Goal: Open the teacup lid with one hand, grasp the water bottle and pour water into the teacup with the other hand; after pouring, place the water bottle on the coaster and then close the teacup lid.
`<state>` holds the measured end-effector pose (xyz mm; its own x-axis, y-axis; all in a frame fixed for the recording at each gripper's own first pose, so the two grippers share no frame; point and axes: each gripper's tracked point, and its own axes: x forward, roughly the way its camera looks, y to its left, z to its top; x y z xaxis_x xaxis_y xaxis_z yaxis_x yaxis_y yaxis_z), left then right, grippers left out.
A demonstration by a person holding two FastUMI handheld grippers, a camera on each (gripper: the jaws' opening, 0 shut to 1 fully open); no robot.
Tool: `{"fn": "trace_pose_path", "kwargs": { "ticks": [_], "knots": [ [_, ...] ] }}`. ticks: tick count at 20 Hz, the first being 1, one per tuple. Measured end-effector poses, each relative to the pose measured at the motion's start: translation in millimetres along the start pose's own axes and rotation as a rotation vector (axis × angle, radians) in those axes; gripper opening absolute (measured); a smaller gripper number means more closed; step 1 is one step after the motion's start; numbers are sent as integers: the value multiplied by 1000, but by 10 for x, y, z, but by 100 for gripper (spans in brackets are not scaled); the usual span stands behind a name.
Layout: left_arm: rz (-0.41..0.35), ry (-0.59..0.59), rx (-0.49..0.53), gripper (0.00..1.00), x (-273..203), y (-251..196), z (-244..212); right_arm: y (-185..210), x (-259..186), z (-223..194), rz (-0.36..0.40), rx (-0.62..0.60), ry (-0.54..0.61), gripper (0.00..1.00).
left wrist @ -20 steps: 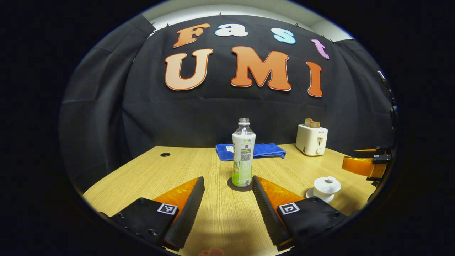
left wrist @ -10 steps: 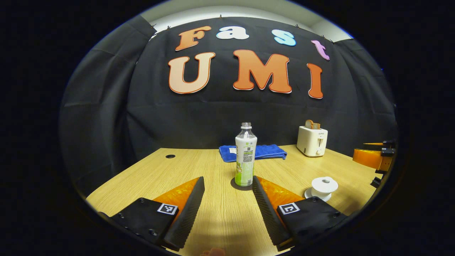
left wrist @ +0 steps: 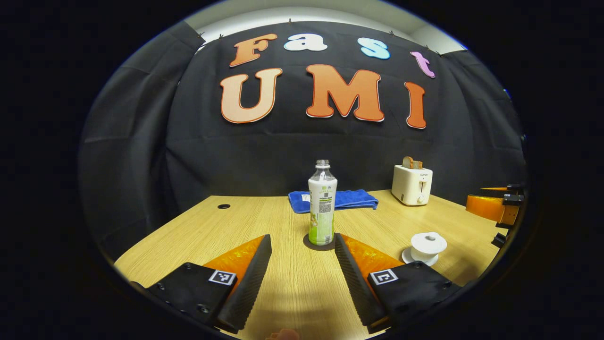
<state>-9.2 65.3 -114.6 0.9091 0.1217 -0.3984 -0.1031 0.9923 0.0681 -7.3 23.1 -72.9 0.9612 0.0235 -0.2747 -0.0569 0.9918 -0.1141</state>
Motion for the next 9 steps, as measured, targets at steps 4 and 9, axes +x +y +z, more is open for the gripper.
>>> {"fn": "trace_pose_path", "kwargs": {
  "ticks": [4,9],
  "knots": [
    [6,1,-2,87,-3,33,-13,12,-8,2,2,1,-1,97],
    [-1,7,-4,87,-9,17,-35,23,1,9,2,-3,-2,97]
  ]
}}
